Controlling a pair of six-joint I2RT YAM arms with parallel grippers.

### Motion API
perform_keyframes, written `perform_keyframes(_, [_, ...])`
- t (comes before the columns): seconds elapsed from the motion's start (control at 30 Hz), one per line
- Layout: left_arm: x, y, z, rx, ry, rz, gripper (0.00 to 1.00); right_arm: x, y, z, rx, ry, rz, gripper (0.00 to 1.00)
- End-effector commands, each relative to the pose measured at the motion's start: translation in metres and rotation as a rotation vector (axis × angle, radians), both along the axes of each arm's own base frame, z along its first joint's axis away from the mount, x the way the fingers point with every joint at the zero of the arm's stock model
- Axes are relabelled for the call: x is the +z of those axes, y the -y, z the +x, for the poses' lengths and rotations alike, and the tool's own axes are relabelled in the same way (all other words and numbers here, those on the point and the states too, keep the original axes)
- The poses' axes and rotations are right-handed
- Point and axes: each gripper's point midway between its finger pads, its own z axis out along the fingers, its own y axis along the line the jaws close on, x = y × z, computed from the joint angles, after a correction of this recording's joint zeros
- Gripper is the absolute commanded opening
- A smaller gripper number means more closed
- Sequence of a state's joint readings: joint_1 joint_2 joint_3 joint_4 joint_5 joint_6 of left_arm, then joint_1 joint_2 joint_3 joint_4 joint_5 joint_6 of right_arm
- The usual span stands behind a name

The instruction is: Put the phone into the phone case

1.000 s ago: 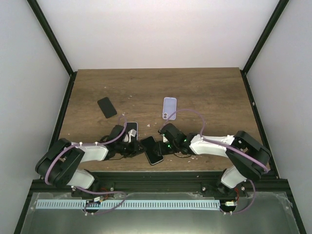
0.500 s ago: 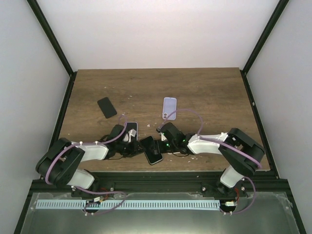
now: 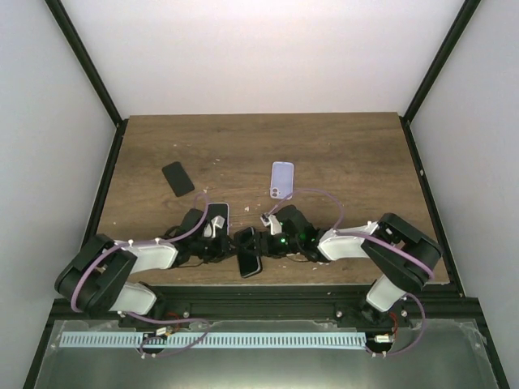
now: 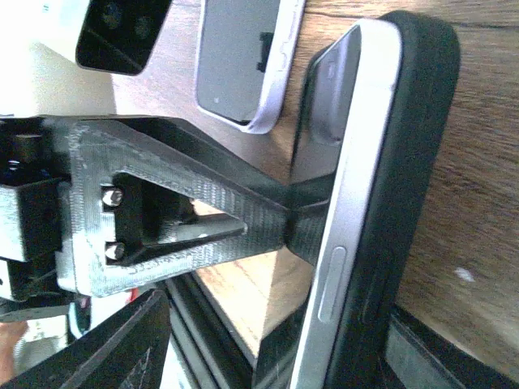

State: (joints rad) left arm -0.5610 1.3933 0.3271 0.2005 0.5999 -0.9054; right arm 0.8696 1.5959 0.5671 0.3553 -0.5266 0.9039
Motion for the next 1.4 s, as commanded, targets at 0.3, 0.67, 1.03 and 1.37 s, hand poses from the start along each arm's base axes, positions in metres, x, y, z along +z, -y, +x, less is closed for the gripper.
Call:
perform_keyframes(0.3, [0.012, 0.005, -0.001, -0.029, 0.048, -0.034, 0.28, 0.028, -0.021, -0.001, 0.036, 0.020, 0.145, 0.37])
perform_keyframes(0.67, [0.036, 0.007, 0.009, -0.010, 0.097, -0.054, 0.31, 0.018, -0.010, 0.008, 0.005, 0.067, 0.055, 0.08])
perform_keyframes(1.03, [0.131, -0.024, 0.026, 0.042, 0.319, -0.160, 0.70, 0.105, -0.005, 0.011, 0.046, 0.278, 0.238, 0.07])
perform_keyframes(1.37, [0.195, -0.015, 0.000, -0.056, 0.493, -0.385, 0.74, 0.197, 0.006, -0.007, 0.075, 0.424, 0.521, 0.07])
